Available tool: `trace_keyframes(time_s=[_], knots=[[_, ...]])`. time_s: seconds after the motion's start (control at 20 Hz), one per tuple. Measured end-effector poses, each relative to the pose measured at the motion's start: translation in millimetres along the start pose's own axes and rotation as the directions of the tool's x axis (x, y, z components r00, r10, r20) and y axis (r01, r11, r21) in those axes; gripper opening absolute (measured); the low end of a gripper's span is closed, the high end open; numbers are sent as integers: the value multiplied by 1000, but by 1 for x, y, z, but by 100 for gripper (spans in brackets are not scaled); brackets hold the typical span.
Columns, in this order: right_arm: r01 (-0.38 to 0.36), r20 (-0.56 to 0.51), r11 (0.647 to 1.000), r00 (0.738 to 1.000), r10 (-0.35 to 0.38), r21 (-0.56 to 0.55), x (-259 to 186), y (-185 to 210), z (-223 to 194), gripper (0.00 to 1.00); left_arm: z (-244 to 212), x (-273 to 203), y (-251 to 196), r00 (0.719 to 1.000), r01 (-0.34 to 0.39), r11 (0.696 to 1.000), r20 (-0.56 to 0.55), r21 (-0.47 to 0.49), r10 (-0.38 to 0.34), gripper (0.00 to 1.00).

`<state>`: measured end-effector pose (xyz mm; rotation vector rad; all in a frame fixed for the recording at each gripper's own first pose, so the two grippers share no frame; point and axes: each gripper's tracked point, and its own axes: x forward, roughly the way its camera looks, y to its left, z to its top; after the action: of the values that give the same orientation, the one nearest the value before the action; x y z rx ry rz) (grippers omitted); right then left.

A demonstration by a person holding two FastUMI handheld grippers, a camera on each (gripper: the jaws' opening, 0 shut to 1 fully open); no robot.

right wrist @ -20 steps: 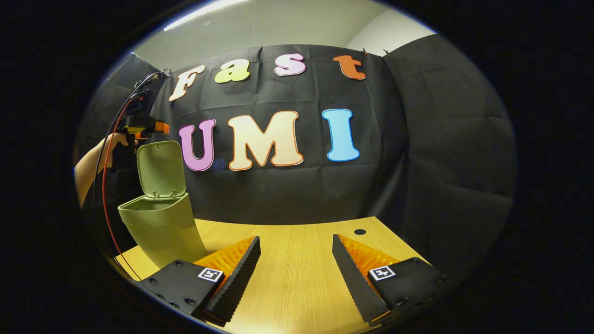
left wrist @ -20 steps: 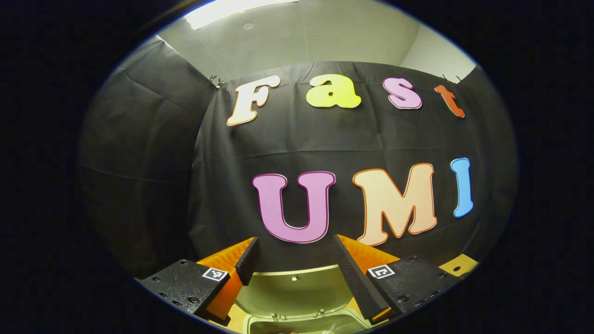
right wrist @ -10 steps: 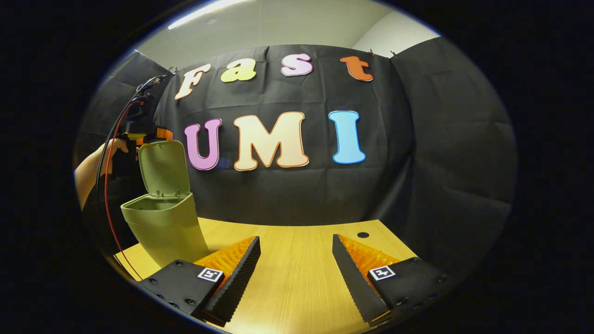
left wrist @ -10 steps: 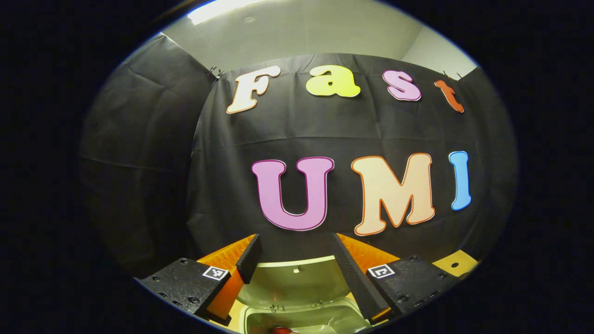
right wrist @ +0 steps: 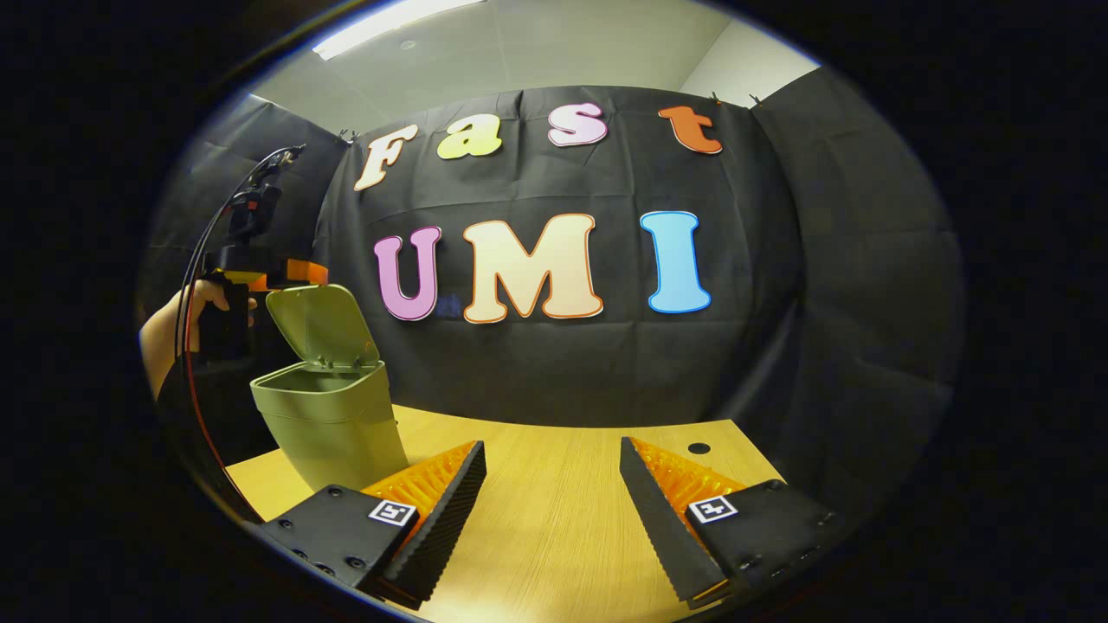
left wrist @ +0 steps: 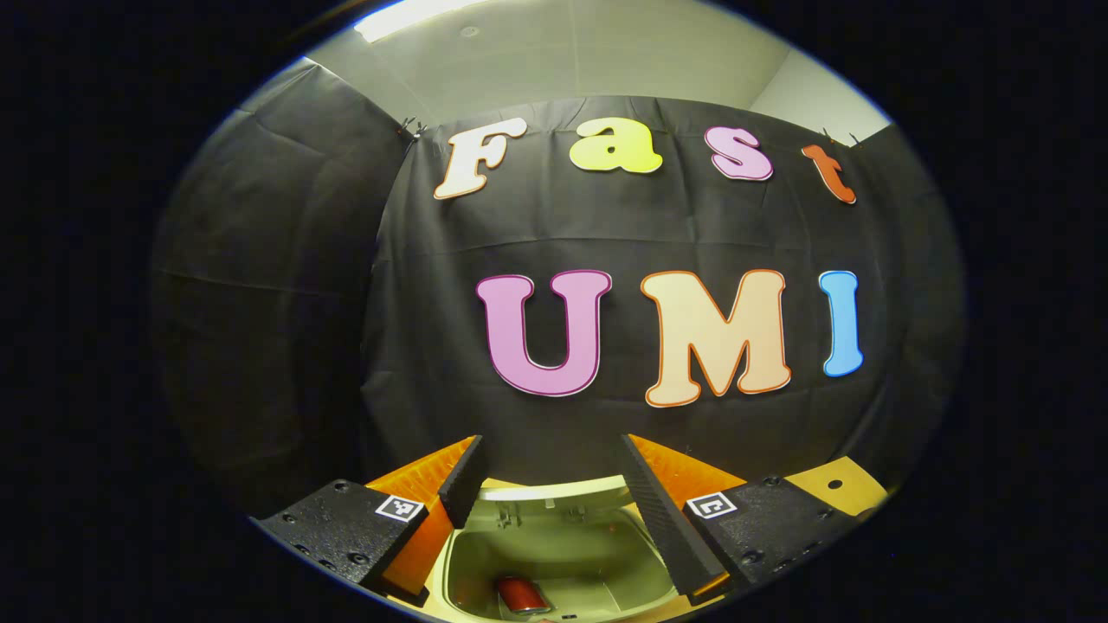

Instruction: Press the lid of the desktop garbage bin to open it, pick up the crumpled paper on the desktop and throw it into the bin, then pick up the pop can on the desktop and drop it into the bin, and finally close the garbage bin lid.

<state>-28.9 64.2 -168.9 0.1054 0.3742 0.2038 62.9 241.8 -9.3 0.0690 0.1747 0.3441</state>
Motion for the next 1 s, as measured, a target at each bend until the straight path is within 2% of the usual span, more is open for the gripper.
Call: trace_keyframes(time_s=[0.2, 0.35, 0.75, 1.0], knots=[[-34, -9, 999, 999, 34, 0, 0, 0, -2, 98, -28, -15, -5, 998, -10, 1000, -56, -11, 9, 96], [-53, -17, 998, 998, 53, -15, -2, 0, -5, 98, -48, -26, -9, 996, -17, 999, -88, -38, 13, 94], [-68, -50, 997, 997, 67, -19, 0, -1, -14, 98, -105, -41, -17, 982, -18, 999, -188, -49, 9, 94], [-94, -63, 996, 994, 94, -8, 0, 8, -20, 98, -133, -48, -22, 971, -5, 1000, -240, -4, 4, 95]])
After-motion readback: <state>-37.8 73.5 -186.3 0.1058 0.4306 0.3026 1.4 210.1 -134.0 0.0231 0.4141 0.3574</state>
